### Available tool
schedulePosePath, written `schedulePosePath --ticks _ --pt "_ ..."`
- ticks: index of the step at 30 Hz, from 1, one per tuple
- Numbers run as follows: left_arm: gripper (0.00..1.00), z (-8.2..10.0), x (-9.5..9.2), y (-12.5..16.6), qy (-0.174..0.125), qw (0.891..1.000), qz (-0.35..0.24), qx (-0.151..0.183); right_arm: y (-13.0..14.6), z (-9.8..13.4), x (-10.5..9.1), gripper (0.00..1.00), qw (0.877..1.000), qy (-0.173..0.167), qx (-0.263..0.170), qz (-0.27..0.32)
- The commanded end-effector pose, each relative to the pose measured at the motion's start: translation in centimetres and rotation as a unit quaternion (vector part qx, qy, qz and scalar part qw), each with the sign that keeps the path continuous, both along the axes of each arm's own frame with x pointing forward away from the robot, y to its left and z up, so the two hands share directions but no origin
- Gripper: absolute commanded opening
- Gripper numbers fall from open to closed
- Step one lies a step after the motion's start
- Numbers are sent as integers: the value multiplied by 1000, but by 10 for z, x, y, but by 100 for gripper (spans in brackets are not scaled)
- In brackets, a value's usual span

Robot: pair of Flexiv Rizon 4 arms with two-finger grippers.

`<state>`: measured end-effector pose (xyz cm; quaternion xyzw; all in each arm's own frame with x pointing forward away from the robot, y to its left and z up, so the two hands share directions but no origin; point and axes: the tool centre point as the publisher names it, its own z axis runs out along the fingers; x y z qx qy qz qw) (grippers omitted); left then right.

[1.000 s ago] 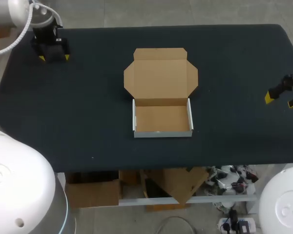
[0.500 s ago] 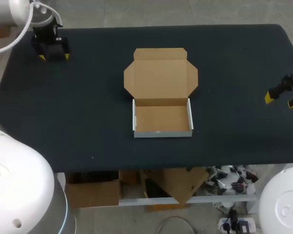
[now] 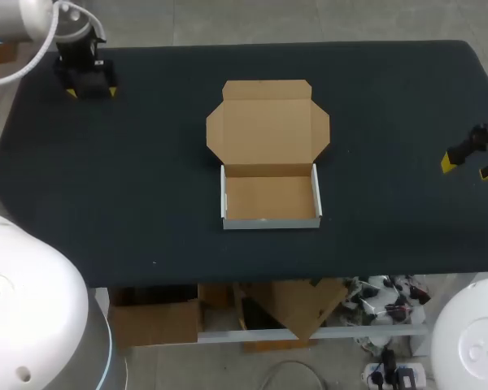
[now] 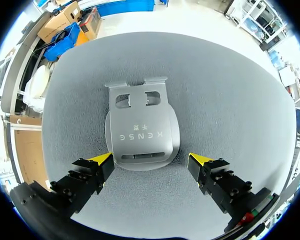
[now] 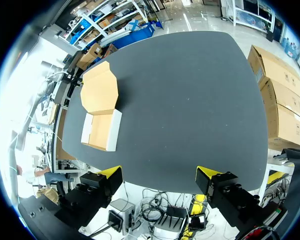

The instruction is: Assemble the packaging by folding the flat box into shape, placing the metal phone stand inside, and closing the box properly

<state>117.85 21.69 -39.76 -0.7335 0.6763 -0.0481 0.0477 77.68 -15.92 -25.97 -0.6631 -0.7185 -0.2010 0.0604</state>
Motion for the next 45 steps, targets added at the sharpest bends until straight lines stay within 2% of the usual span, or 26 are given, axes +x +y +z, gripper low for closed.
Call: schedulePosePath --ticks 1,45 --pt "100 -2 7 0 7 1000 1 0 -1 2 -1 100 1000 1 0 1" --pt "100 2 29 6 -2 1000 16 4 -1 2 -1 100 1000 1 0 1"
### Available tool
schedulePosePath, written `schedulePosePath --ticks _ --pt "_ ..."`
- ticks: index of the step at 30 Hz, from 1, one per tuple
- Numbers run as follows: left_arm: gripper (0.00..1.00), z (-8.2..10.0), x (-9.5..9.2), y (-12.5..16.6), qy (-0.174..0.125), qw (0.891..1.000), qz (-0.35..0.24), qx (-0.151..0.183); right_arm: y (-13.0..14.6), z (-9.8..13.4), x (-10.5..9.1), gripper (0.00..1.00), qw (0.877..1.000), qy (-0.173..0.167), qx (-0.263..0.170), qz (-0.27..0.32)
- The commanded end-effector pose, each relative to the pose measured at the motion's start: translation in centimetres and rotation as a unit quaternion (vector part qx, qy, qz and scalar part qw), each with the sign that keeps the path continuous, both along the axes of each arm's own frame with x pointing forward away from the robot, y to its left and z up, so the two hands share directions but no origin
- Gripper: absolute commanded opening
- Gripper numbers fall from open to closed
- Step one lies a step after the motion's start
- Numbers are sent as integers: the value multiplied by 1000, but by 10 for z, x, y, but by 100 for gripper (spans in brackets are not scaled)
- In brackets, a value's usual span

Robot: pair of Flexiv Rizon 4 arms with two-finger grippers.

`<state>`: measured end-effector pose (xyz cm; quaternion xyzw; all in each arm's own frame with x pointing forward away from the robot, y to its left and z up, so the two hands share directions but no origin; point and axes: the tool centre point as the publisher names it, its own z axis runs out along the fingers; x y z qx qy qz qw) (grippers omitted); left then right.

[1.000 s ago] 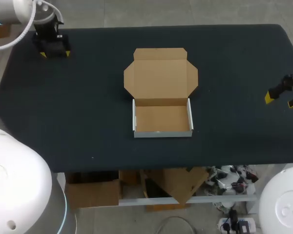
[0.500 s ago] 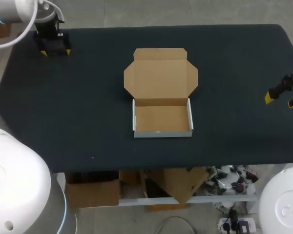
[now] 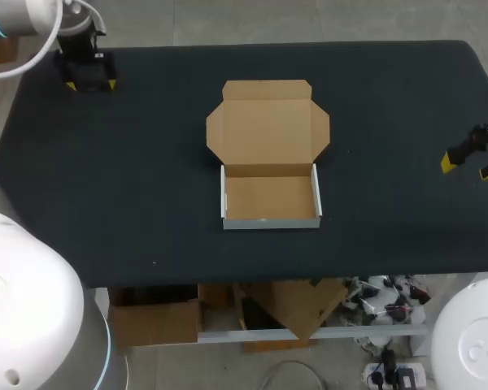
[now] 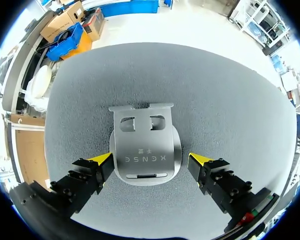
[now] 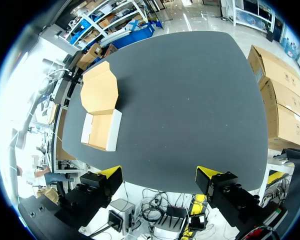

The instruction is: Assemble the packaging by folding the flat box into shape, placing the metal phone stand inside, and closing the box properly

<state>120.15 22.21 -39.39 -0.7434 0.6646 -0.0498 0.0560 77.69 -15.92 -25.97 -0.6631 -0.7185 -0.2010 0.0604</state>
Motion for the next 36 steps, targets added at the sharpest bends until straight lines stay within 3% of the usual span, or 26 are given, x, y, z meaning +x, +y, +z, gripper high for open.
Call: schedulePosePath --ticks 1,13,20,26,36 --pt "100 -2 6 1 5 1000 1 0 -1 2 -1 100 1000 1 0 1" --pt "100 -2 10 2 4 1000 5 3 -1 2 -1 100 1000 1 0 1" --pt "81 -2 11 2 5 1000 6 2 -1 2 -1 100 1000 1 0 1" --pt "72 -3 12 3 6 1000 8 3 -1 2 -1 100 1000 1 0 1" --pt "74 -4 14 3 6 1000 7 2 -1 2 -1 100 1000 1 0 1"
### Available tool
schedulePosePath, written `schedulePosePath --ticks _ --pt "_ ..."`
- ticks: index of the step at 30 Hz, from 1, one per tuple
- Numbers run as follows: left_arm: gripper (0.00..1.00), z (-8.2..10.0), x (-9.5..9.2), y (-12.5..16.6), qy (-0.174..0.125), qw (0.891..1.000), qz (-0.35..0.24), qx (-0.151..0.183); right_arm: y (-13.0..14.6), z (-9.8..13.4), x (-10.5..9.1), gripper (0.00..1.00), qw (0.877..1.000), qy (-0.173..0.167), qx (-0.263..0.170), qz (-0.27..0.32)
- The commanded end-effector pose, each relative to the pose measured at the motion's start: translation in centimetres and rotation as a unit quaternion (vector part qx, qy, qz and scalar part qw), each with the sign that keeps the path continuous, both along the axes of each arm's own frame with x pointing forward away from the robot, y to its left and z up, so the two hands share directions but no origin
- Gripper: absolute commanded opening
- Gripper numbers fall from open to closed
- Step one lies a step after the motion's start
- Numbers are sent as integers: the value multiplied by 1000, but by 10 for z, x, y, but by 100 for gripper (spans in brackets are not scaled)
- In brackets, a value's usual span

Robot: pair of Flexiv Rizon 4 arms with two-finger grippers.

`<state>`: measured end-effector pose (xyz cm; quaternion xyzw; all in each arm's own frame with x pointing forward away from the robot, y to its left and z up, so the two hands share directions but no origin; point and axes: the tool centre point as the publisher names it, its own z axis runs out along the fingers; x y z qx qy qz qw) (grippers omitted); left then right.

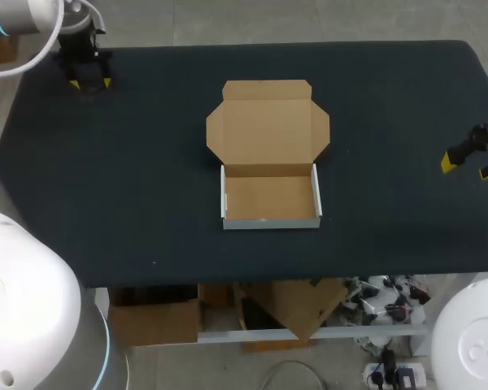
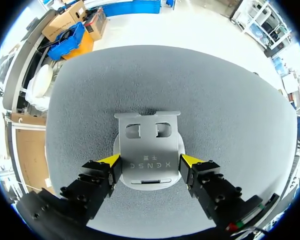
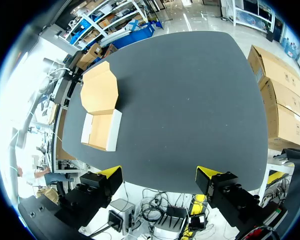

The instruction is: Assemble the packaging by folding the flat box into shape, placing the metal phone stand inside, and closing the box properly

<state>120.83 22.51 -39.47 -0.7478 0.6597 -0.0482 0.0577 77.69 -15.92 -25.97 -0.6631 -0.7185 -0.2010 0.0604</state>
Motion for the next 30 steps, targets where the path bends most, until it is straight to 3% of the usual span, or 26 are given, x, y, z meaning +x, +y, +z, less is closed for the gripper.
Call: schedulePosePath --ticks 1,6,23,25,26,27,28,30 --pt "75 -3 7 -1 7 1000 0 0 -1 2 -1 100 1000 1 0 1" --pt "79 -4 8 -1 8 1000 0 1 -1 2 -1 100 1000 1 0 1" --pt "72 -6 8 3 12 1000 3 2 -1 2 -1 100 1000 1 0 1" --pt "49 -7 9 4 13 1000 4 2 -1 2 -1 100 1000 1 0 1" --pt "47 -7 9 4 13 1000 4 2 -1 2 -1 100 1000 1 0 1" --pt "31 -7 9 4 13 1000 5 2 -1 2 -1 100 1000 1 0 1" --pt "8 -7 9 4 13 1000 5 2 -1 2 -1 100 1000 1 0 1" --pt "0 -6 8 4 12 1000 5 2 -1 2 -1 100 1000 1 0 1"
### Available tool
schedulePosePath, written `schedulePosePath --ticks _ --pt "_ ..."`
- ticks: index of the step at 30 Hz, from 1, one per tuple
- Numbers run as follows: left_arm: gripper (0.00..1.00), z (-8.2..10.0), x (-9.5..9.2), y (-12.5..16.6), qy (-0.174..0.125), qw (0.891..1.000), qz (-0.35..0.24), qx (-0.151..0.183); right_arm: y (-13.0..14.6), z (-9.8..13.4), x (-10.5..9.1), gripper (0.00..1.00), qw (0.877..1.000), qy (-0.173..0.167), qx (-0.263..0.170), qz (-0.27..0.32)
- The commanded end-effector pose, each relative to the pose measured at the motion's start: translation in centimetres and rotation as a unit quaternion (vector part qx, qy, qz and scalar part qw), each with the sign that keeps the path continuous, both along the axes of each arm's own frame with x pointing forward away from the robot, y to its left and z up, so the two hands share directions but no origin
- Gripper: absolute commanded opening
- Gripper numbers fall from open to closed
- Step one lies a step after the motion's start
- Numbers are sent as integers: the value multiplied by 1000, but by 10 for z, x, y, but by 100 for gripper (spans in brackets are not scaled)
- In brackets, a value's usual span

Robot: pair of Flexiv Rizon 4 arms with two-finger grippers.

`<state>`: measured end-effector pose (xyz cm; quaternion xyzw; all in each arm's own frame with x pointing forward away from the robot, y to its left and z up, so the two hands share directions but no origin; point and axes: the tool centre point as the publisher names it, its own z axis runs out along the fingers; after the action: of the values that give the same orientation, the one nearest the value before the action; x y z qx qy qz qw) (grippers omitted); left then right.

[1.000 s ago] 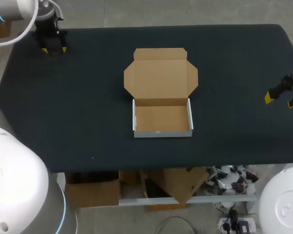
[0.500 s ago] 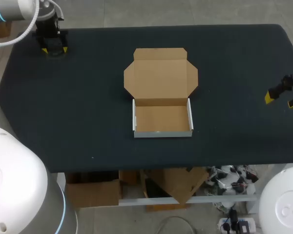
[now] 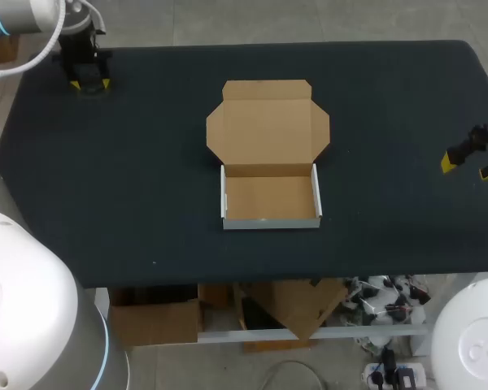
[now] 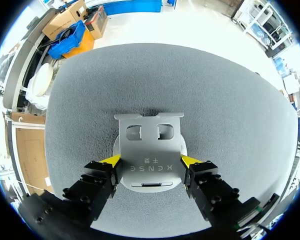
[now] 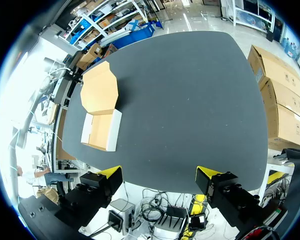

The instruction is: Assemble the packaging by folding the flat box into shape, placing the metal phone stand inside, and closing the box properly

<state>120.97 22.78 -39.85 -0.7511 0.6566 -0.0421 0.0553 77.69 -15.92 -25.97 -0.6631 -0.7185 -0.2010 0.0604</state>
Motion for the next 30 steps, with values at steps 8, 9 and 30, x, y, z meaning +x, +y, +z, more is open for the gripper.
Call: schedulePosePath --ticks 8,9,30 --pt "0 4 2 2 -3 1000 -2 0 -1 2 -1 100 1000 1 0 1" --pt "0 5 1 1 -4 1000 -2 -1 -1 2 -1 100 1000 1 0 1" --pt "0 31 -22 5 -18 999 -23 15 -1 2 -1 100 1000 1 0 1"
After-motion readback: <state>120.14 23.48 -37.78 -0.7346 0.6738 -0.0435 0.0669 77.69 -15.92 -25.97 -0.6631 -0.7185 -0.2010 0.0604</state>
